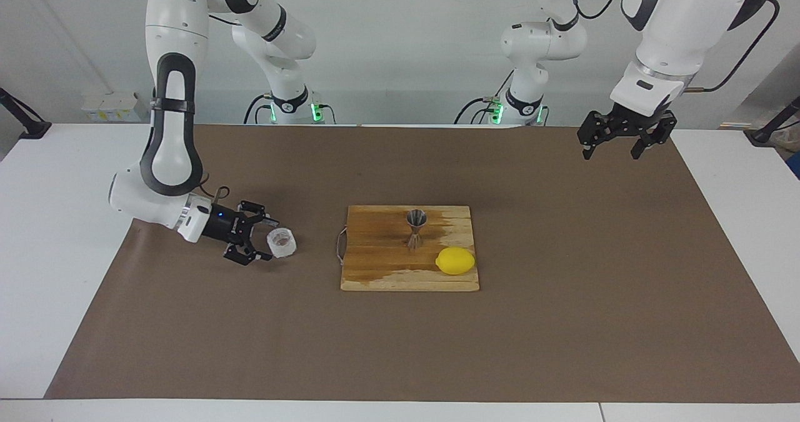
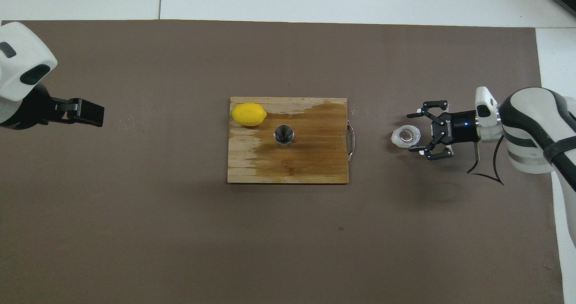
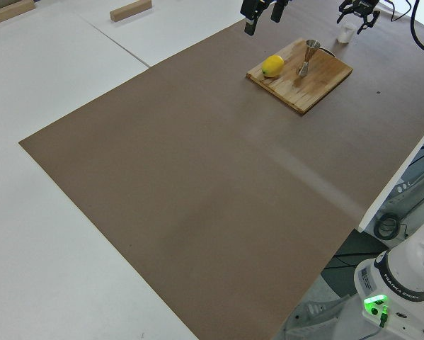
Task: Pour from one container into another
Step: 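Grasp the small white cup with the right gripper and lift it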
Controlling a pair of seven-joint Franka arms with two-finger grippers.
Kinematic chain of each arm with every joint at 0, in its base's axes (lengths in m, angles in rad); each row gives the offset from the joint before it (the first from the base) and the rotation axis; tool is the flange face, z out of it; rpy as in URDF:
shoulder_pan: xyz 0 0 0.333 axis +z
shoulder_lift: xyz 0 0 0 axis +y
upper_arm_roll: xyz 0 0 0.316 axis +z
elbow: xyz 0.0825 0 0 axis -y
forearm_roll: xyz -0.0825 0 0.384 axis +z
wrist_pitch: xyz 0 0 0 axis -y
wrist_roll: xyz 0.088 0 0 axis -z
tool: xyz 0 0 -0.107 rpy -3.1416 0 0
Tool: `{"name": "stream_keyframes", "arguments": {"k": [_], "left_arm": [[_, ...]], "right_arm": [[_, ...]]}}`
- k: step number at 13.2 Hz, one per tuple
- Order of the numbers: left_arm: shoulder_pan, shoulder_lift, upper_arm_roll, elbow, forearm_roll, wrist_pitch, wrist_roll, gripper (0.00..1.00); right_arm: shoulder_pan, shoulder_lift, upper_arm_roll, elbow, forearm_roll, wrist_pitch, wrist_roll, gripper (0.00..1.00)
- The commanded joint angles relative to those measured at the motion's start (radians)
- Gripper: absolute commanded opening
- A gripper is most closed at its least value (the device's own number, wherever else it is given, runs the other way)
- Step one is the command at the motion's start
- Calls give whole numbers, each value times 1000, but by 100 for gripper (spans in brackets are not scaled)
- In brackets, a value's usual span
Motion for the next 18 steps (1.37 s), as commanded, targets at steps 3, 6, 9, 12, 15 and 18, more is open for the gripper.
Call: {"name": "stream_keyframes", "arguments": {"k": [3, 6, 9, 12, 15, 18], "left_arm": [[7, -8, -2, -6, 7, -10, 7, 100], [7, -8, -2, -6, 7, -10, 7, 100], [7, -8, -2, -6, 7, -12, 7, 100], [7, -8, -2, -6, 7, -12, 7, 100], [7, -8, -2, -6, 7, -12, 7, 100], [7, -8, -2, -6, 7, -12, 5, 100]], "right_arm": [[45, -3, 7, -51, 35, 113, -30, 100], [60, 1, 7, -42, 35, 153, -27, 21], [82, -6, 10, -30, 35, 154, -1, 1], [141, -49, 11, -4, 18, 159, 149, 1], [259, -129, 10, 7, -66, 216, 394, 1], [371, -144, 11, 76, -193, 230, 607, 1]]}}
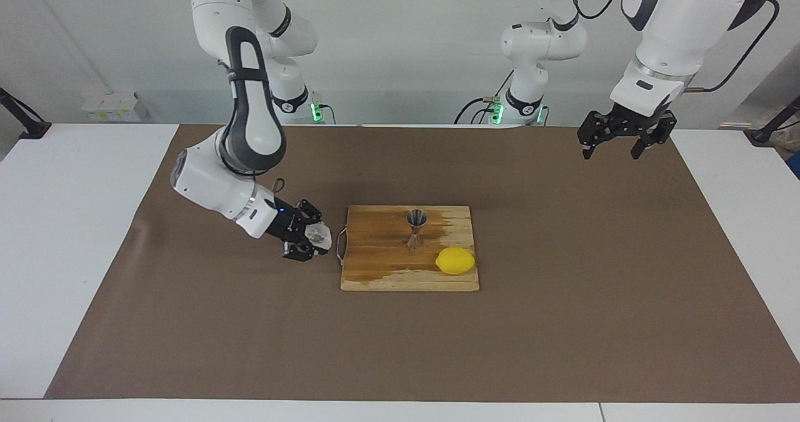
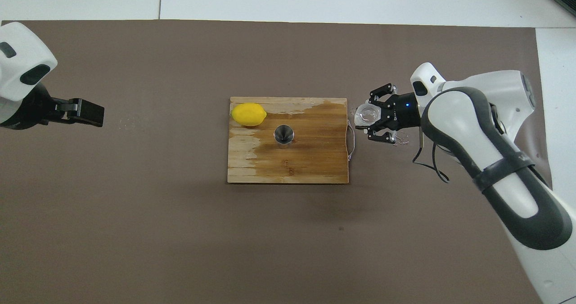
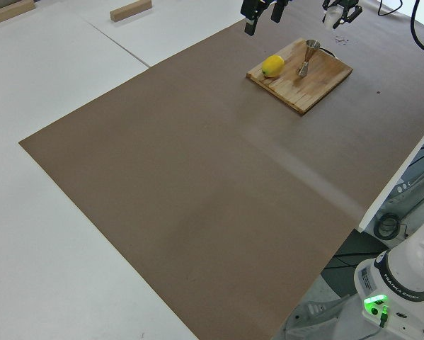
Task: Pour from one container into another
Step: 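Carry the white cup over the metal cup with the right gripper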
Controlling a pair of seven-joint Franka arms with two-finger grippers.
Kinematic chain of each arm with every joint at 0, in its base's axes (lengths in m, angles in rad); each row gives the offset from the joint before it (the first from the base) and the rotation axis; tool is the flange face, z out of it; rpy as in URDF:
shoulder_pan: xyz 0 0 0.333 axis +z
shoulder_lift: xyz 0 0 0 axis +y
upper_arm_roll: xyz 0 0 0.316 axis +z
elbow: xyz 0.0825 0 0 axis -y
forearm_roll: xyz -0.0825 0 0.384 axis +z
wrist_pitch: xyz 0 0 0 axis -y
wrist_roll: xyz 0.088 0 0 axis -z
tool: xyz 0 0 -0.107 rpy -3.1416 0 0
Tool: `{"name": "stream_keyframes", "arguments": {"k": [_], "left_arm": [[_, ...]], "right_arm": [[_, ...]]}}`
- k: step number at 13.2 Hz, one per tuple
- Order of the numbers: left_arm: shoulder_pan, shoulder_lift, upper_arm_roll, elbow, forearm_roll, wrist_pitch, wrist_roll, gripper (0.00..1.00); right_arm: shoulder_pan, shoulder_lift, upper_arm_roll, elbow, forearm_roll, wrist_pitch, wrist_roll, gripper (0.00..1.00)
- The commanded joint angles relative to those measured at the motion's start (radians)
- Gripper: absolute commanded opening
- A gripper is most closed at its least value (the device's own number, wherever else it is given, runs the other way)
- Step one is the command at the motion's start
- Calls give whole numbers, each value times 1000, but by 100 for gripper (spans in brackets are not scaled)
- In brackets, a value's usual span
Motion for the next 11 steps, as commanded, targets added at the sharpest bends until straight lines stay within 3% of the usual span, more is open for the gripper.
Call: {"name": "stream_keyframes", "arguments": {"k": [1, 3, 7, 11], "left_arm": [[7, -8, -2, -6, 7, -9, 7, 100], [7, -8, -2, -6, 7, -9, 7, 100], [7, -8, -2, -6, 7, -9, 7, 100], [7, -8, -2, -6, 7, -10, 7, 100]], "right_arm": [[82, -13, 0, 43, -69, 11, 153, 1], [139, -17, 0, 79, -121, 11, 248, 1], [249, -16, 2, 134, -452, 9, 524, 1], [311, -16, 0, 148, -586, 8, 589, 1]]}}
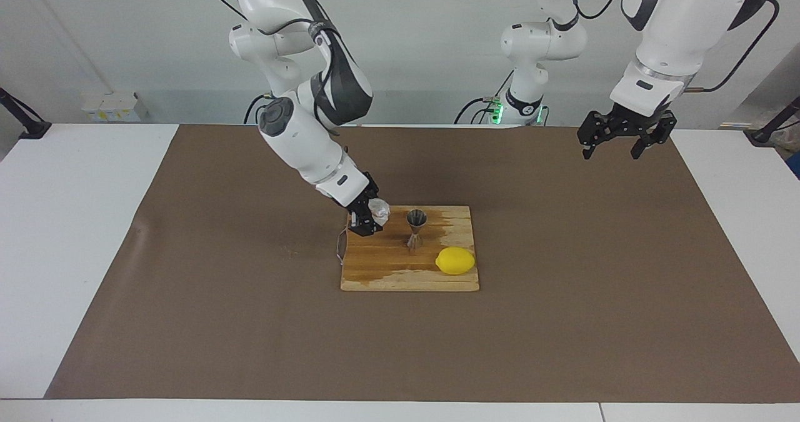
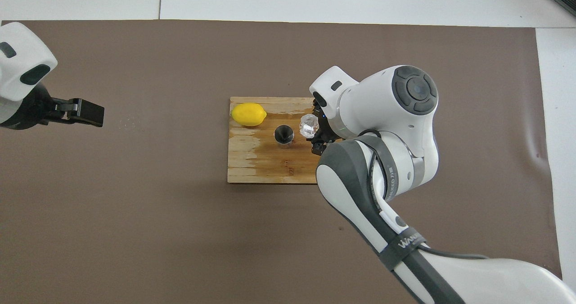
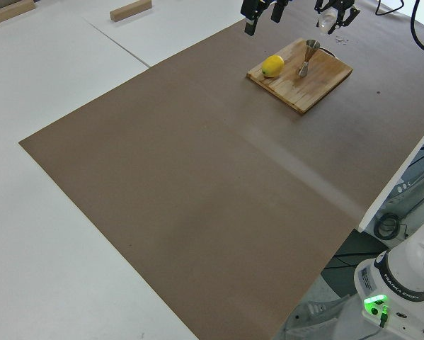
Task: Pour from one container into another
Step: 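Carry the white cup over the metal cup with the right gripper, then tilt the white cup over the metal cup to pour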
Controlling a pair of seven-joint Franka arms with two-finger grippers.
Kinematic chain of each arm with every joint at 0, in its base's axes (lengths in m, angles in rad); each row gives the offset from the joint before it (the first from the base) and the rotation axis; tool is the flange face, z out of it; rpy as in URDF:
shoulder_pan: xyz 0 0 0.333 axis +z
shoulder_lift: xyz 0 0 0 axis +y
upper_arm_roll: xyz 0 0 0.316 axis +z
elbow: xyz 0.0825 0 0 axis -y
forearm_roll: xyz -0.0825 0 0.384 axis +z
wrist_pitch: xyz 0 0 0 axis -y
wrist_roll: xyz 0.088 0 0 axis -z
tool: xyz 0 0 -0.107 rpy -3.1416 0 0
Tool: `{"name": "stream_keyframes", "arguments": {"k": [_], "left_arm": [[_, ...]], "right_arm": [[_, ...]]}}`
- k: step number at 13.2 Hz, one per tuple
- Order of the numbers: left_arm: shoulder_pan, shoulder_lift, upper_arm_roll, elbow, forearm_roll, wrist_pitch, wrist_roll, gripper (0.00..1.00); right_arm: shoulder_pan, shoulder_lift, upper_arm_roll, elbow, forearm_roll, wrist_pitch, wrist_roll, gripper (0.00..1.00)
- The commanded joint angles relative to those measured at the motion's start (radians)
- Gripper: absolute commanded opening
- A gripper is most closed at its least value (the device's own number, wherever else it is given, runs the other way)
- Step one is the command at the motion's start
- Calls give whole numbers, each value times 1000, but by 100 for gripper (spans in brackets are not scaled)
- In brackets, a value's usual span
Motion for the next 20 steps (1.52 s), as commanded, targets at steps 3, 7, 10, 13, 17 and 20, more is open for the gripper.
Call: {"name": "stream_keyframes", "arguments": {"k": [3, 7, 10, 13, 17, 20], "left_arm": [[7, -8, -2, -6, 7, -9, 5, 100], [7, -8, -2, -6, 7, -9, 7, 100], [7, -8, -2, -6, 7, -9, 7, 100], [7, -8, -2, -6, 7, -10, 7, 100], [7, -8, -2, -6, 7, -10, 5, 100], [7, -8, -2, -6, 7, -10, 5, 100]], "right_arm": [[64, 1, 0, 15, -209, 20, 118, 1], [85, 8, 0, 15, -267, 54, 139, 0], [88, 18, 0, 17, -315, 74, 179, 0], [90, 19, 0, 15, -315, 86, 195, 0], [91, 25, 0, 15, -315, 102, 202, 0], [91, 27, 0, 14, -315, 102, 200, 0]]}}
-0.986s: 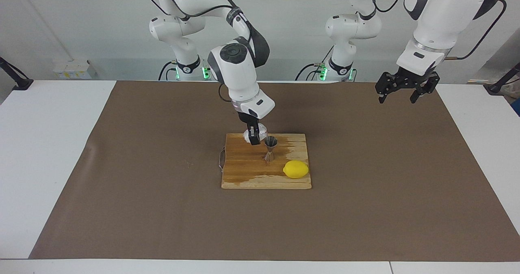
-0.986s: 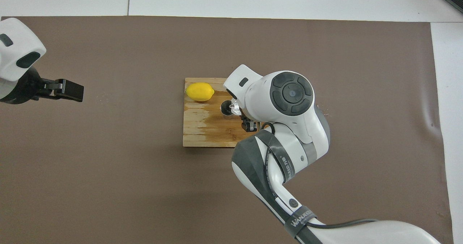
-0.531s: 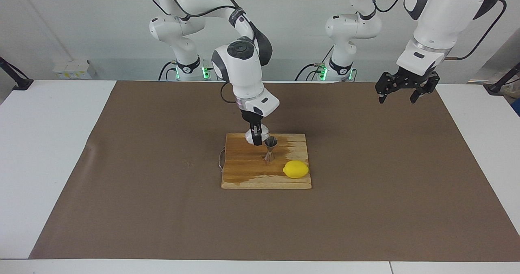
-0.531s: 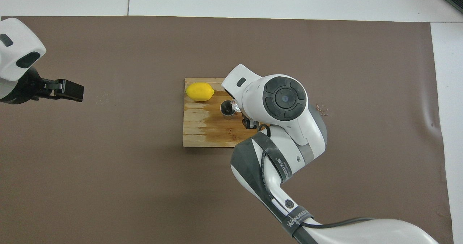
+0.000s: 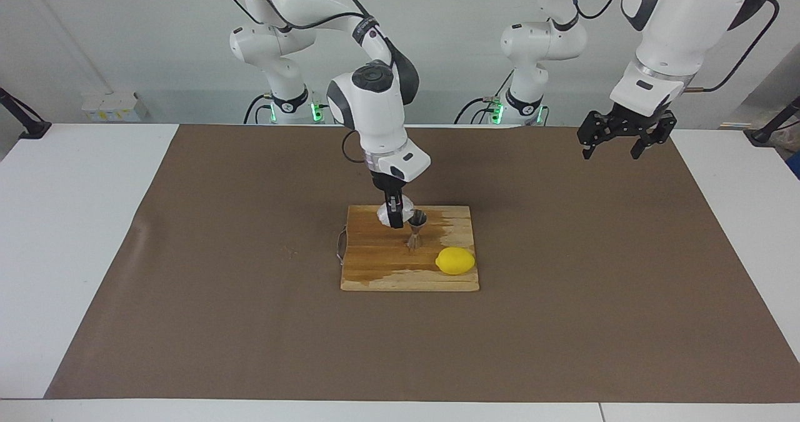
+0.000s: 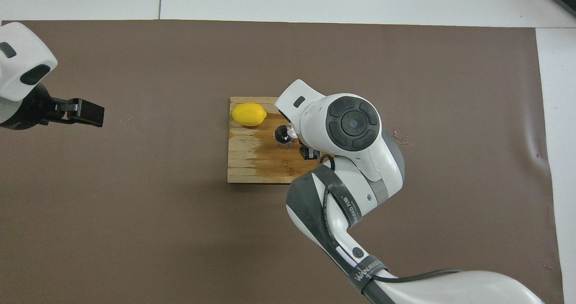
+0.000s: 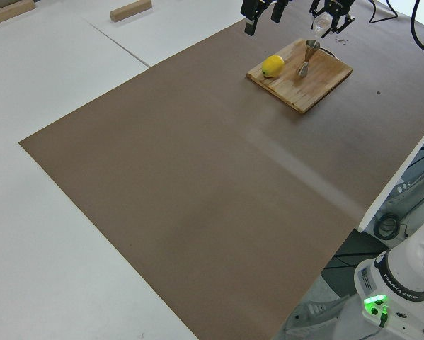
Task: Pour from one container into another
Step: 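Tilt the white cup over the metal cup to pour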
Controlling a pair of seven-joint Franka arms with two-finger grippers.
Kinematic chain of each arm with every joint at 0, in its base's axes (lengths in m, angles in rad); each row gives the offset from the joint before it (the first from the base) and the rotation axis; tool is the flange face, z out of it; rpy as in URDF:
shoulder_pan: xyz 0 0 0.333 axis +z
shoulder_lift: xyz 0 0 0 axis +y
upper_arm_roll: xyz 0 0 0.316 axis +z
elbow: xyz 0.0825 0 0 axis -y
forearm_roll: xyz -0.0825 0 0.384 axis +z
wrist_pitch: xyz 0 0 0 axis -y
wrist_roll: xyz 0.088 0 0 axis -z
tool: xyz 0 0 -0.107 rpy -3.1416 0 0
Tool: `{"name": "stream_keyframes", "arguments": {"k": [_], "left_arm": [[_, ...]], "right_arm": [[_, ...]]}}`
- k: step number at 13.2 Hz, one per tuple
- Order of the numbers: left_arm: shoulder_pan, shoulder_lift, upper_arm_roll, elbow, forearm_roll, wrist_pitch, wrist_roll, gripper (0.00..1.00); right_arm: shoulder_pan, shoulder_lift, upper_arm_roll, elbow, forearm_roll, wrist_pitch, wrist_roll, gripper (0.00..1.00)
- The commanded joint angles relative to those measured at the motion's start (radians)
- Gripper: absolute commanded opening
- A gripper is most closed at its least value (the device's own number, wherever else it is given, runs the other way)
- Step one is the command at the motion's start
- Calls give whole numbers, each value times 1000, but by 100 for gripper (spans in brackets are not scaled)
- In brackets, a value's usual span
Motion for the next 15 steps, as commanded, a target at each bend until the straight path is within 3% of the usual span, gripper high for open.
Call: {"name": "stream_keyframes", "arguments": {"k": [1, 12, 15], "left_arm": [[7, -8, -2, -6, 7, -8, 7, 100], [7, -8, -2, -6, 7, -8, 5, 100], [7, -8, -2, -6, 7, -8, 7, 100]], "right_arm": [[3, 8, 0, 7, -27, 14, 32, 0], [-14, -3, 5, -5, -6, 57, -6, 0], [-49, -26, 9, -4, 132, 56, -84, 0]]}}
